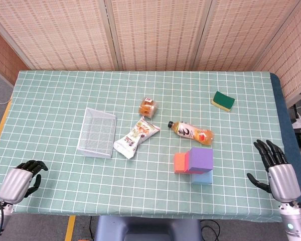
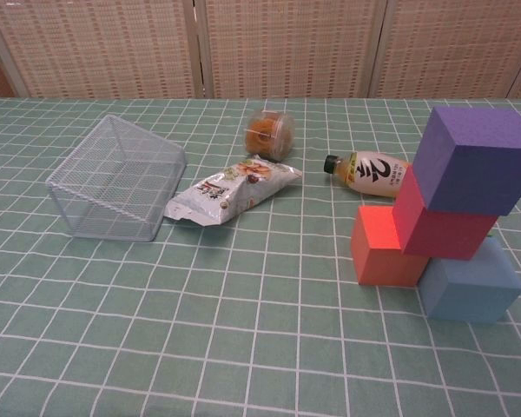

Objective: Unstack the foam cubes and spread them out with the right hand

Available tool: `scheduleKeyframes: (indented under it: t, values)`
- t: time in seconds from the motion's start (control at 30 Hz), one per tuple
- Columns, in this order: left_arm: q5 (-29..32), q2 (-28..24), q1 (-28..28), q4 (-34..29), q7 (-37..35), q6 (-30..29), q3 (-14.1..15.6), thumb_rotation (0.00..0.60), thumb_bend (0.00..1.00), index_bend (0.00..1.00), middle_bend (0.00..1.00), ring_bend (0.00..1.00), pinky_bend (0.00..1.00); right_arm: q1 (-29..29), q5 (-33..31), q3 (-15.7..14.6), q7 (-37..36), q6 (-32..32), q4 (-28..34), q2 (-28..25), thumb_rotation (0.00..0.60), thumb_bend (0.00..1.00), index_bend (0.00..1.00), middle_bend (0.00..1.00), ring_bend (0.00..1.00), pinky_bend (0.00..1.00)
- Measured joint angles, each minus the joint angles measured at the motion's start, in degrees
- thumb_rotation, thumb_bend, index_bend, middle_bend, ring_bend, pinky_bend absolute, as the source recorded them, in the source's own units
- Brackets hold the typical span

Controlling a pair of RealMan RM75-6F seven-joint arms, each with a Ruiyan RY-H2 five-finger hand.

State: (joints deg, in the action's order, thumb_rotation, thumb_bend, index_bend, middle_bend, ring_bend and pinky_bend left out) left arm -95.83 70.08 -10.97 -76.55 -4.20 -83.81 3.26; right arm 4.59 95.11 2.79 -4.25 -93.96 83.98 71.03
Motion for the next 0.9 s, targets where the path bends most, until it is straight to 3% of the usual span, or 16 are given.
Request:
scheduleKeyframes:
  t: [0.4, 0.9]
  values:
    - [-0.6, -0.2, 0.2, -0.5, 0.2, -0.6, 0.2, 0.600, 0.68, 0.42, 0.34, 0.30, 0.47, 0.2, 0.7, -0.7, -1.0, 1.0, 0.6, -0.9, 0.600, 0.09, 0.05, 0.06, 0.00, 0.13]
    - [-0.6, -0.5, -0.2, -1.3, 0.7, 0.7, 0.6, 0.600, 0.68, 0.42, 0.34, 0.30, 0.47, 2.9, 10.4, -3.9, -18.4, -2.3, -4.1, -1.9, 0.600, 0.06, 0.02, 0.06, 0.00, 0.09]
